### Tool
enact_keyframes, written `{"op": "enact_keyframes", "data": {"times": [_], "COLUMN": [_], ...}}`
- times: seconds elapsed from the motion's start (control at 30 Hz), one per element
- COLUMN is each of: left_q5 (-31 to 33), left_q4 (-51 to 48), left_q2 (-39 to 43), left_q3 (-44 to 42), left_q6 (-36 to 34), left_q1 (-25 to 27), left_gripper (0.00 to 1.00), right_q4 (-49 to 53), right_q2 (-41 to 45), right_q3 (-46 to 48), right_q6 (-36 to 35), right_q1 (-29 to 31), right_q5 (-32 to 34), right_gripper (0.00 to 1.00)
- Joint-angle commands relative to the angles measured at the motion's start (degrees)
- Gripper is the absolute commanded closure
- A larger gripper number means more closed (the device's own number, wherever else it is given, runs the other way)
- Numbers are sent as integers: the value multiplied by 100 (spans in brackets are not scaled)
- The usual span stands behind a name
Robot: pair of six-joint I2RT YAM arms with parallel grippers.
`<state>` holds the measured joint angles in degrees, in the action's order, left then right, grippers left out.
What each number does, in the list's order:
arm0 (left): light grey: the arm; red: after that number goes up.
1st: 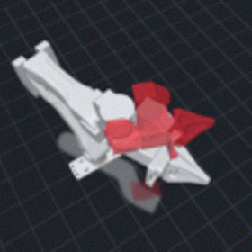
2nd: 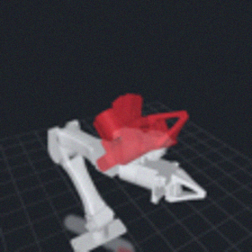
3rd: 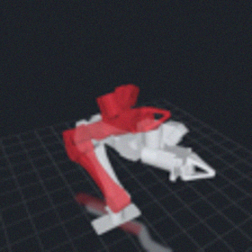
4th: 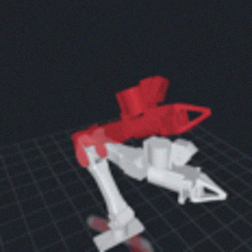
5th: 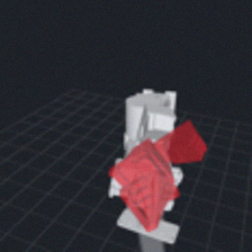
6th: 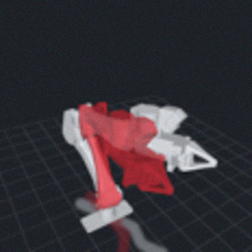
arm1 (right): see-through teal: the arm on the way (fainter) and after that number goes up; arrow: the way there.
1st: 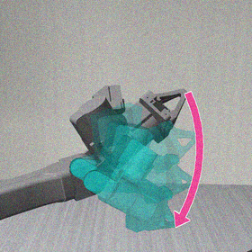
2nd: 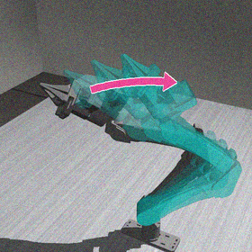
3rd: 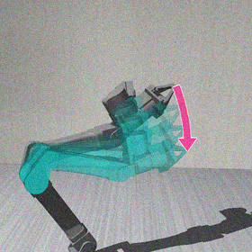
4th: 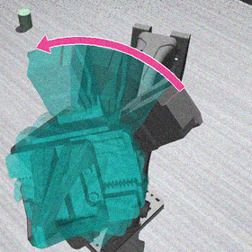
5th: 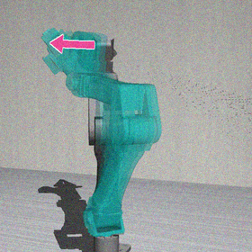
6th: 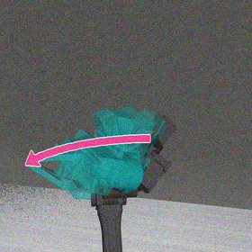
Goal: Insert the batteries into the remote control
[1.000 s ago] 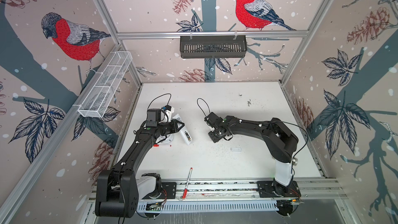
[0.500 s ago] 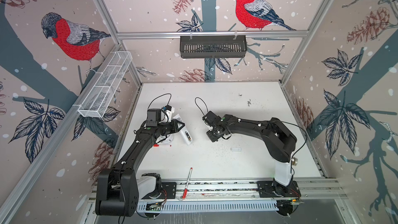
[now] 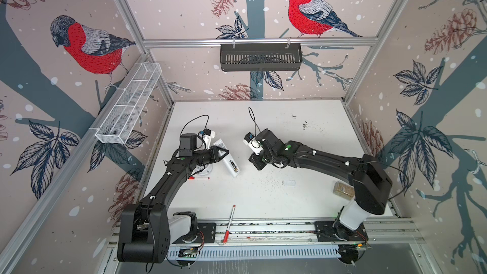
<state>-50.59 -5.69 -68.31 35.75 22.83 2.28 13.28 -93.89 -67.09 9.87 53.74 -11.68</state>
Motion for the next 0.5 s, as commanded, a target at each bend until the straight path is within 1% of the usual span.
{"op": "enact_keyframes", "data": {"times": [0.0, 0.07, 0.13, 0.33, 0.47], "left_q5": [-953, -1251, -1416, -1715, -1834], "left_q4": [1176, 1852, 2460, 3613, 4292], "left_q2": [53, 84, 113, 99, 26], "left_q3": [-187, -368, -542, -822, -932], "left_q6": [628, 1147, 1597, 2459, 2950], "left_q1": [-17, -13, -17, -13, -17], "left_gripper": [100, 100, 100, 100, 100], "right_q4": [-1521, -1959, -2368, -3435, -3870], "right_q2": [264, 317, 344, 687, 927], "right_q3": [301, 464, 632, 1213, 1557], "right_q6": [-135, -169, -134, -322, -371], "right_q1": [62, 94, 111, 250, 251], "right_q5": [-849, -967, -994, -1055, -1102], "right_gripper": [86, 86, 85, 85, 85]}}
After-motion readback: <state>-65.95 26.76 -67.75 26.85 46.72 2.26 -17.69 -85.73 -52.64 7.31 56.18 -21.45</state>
